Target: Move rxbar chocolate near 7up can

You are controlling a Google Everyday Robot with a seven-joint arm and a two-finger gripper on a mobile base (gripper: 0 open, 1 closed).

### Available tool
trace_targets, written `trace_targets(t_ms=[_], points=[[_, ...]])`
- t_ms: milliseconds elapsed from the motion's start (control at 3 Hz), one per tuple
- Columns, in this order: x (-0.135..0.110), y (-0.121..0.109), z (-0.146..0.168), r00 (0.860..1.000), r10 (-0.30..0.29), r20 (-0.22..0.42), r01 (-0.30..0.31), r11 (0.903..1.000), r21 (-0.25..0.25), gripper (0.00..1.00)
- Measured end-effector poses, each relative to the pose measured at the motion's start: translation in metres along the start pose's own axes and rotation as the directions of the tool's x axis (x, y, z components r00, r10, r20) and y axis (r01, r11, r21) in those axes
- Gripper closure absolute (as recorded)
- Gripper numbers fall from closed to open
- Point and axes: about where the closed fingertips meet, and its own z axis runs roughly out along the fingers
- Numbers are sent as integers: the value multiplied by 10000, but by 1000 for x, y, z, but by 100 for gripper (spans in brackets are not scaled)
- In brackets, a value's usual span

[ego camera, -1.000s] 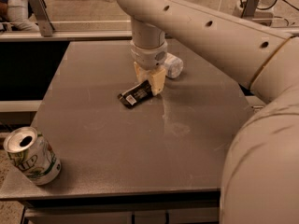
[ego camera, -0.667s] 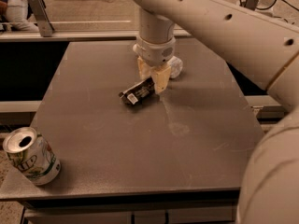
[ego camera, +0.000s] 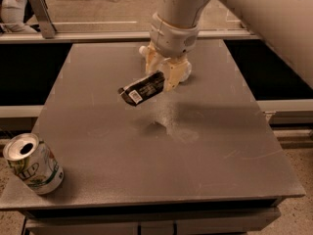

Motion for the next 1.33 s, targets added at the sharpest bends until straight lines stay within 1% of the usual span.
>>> trace_targets(t_ms=[333,667,1000,1333], points=[[-22,12,-21,9986,-82,-523,110,9984,550,100],[-22,12,-21,9986,-84,-522,113,9984,551,100],[-41,0,-16,9957,-899,-206,908,9947,476,100],[-81,-18,-9,9734,-2273,277,2263,9735,342,100]])
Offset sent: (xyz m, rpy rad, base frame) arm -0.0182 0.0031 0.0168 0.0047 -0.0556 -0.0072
